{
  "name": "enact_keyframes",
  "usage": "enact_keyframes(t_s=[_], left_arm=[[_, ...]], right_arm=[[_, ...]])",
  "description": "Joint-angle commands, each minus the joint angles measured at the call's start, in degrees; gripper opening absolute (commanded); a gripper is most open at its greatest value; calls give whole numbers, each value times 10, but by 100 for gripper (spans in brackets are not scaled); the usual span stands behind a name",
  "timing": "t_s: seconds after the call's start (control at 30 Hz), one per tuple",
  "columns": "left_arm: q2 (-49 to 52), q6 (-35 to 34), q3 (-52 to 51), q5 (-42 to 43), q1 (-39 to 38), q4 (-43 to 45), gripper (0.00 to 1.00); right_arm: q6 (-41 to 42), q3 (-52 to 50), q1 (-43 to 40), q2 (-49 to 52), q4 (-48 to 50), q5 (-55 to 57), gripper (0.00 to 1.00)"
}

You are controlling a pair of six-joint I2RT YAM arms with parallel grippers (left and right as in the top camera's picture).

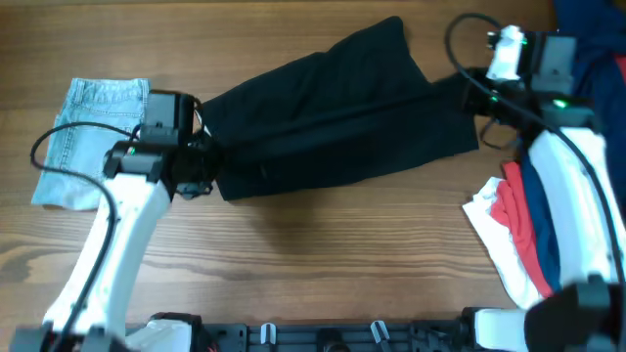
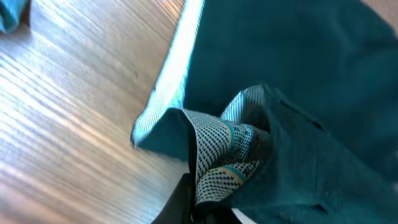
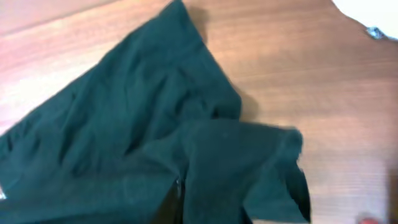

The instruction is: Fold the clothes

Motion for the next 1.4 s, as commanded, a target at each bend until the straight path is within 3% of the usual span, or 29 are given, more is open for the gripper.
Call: enact_keyframes(t_s=[0.0, 0.2, 0.4, 0.43, 0.47, 0.5, 0.53, 0.57, 0.6, 0.7, 0.83, 0.97, 1.03, 1.17, 1.37], left_arm=[[78, -47, -7, -104, 29, 52, 4], [150, -92, -7, -104, 45, 119, 4], [168, -91, -7, -104, 45, 202, 4], [170, -91, -7, -109, 45, 227, 4], [172, -90, -7, -120, 45, 250, 4], [174, -90, -7, -142, 45, 281, 15], [175, -90, -7, -165, 45, 322, 55], [175, -88, -7, -172, 46, 350, 85], [175, -70, -7, -165, 49, 366, 100], [175, -29, -6, -101, 59, 348, 100], [175, -28, -6, 19, 58, 239, 100], [175, 8, -6, 61, 43, 174, 100], [175, 32, -6, 64, 32, 150, 99], [175, 61, -6, 57, 10, 111, 100], [175, 61, -7, 40, -1, 110, 99]], right_arm=[[-33, 5, 11, 68, 78, 55, 10], [-36, 5, 53, 135, 240, 66, 11], [-35, 5, 62, 172, 310, 70, 11], [-34, 5, 64, 181, 334, 70, 16], [-30, 5, 65, 189, 360, 69, 37], [-27, 5, 68, 198, 391, 65, 61], [-20, 5, 70, 215, 442, 51, 86], [-3, 5, 70, 225, 462, 31, 100], [0, 5, 69, 229, 465, 17, 100], [0, 5, 63, 226, 414, 35, 100], [15, 5, 42, 209, 298, 115, 100], [20, 5, 16, 203, 206, 120, 100], [23, 5, 7, 206, 170, 106, 100], [-47, 5, 2, 216, 117, 40, 100], [-52, 5, 2, 220, 76, 7, 99]])
